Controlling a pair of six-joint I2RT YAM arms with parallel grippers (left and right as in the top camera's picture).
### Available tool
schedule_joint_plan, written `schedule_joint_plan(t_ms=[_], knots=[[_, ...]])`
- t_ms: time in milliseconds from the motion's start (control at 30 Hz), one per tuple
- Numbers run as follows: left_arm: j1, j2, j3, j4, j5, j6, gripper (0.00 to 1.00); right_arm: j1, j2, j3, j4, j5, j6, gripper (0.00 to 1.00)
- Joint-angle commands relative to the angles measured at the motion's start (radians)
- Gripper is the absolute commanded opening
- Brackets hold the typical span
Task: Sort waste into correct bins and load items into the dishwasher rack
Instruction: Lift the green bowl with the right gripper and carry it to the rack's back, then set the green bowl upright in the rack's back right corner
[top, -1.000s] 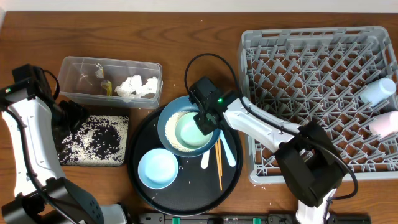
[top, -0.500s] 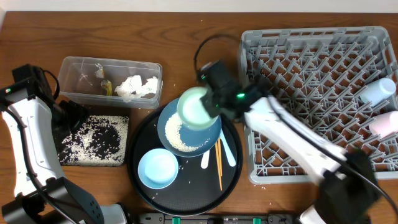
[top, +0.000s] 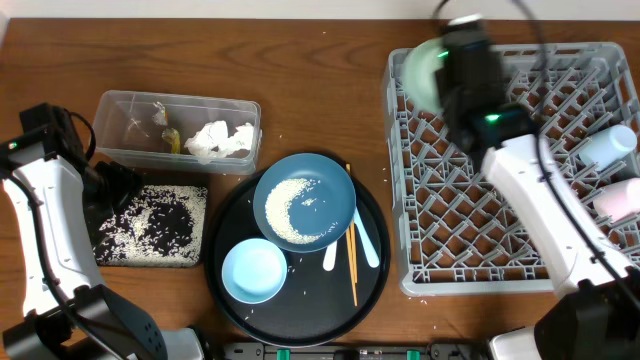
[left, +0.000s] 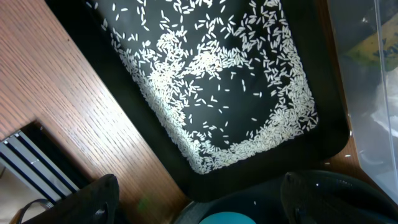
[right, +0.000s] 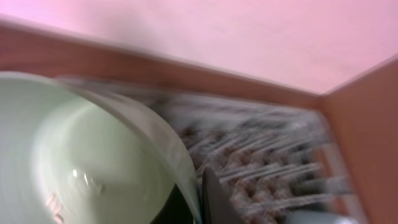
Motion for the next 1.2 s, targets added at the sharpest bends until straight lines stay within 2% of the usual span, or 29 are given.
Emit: schedule_joint_plan(t_ms=[0,200,367,533,800,933,1167], knots=[[0.000,-0.016,0.004,-0.006,-0.005,0.006,0.84,-0.092,0.000,0.008,0.064,0.085,-0.119,0.01],[0.000,-0.016,0.004,-0.006,-0.005,0.006,0.84,-0.264,0.039,0.008,0.216,0.165,-0.239,0.01],[0.000,-0.016,0.004,-0.006,-0.005,0.006,0.84,-0.381,0.119,0.008,0.393,0.269,-0.420,0.01],[0.000,-0.016,0.004,-0.006,-0.005,0.006,0.84,-0.453,0.216,0.008,0.591,0.321,-0.616,0.01],[0.000,-0.016,0.004,-0.006,-0.005,0.006,0.84,-0.525,0.362,0.008,0.828,0.359,-0.833,0.01],[0.000,-0.016,0.004,-0.006,-0.005,0.006,0.84,-0.536,0.413,0.008,0.887,0.357,-0.881,0.01],[0.000,-0.016,0.004,-0.006,-0.005,0.006,0.85,-0.519,0.476,0.008,0.885,0.350,-0.880,0.01]])
